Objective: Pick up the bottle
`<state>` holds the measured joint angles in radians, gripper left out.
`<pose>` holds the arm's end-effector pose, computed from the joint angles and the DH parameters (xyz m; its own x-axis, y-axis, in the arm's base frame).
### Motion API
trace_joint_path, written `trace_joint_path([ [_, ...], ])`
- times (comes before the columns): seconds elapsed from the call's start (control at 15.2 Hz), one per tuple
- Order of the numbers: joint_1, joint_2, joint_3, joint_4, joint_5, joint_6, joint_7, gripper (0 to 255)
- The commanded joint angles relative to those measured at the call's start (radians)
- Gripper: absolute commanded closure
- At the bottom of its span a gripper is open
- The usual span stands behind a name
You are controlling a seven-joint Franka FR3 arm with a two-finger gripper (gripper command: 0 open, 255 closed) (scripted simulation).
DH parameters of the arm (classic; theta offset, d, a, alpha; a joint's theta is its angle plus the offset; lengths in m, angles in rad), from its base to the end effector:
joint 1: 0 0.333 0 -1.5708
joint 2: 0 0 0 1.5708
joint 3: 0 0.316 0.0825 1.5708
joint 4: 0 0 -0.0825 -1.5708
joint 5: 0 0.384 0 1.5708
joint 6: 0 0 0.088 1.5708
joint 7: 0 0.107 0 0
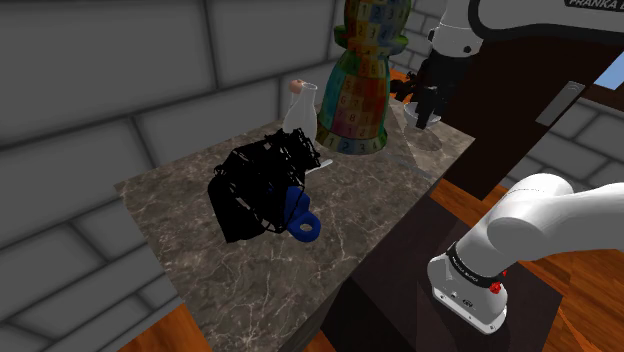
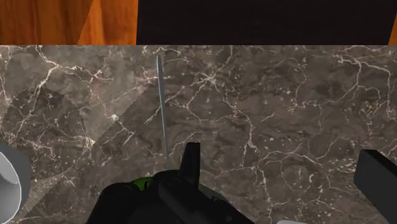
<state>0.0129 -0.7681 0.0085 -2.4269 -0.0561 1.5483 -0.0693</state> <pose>0.3053 0.0010 0.5502 0.9897 0.0860 -0.1143 0.0927 -0.9942 0.0540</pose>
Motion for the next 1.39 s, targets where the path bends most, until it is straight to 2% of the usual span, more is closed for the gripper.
trace_joint_path([
  [0.0,0.0,0.0,0.0,0.0,0.0,0.0,0.0,0],
  [0.66,0.053,0.346,0.035,0.241,0.117,0.136,0.035,0],
  [1.32,0.092,0.687,0.065,0.589,0.206,0.169,0.054,0],
])
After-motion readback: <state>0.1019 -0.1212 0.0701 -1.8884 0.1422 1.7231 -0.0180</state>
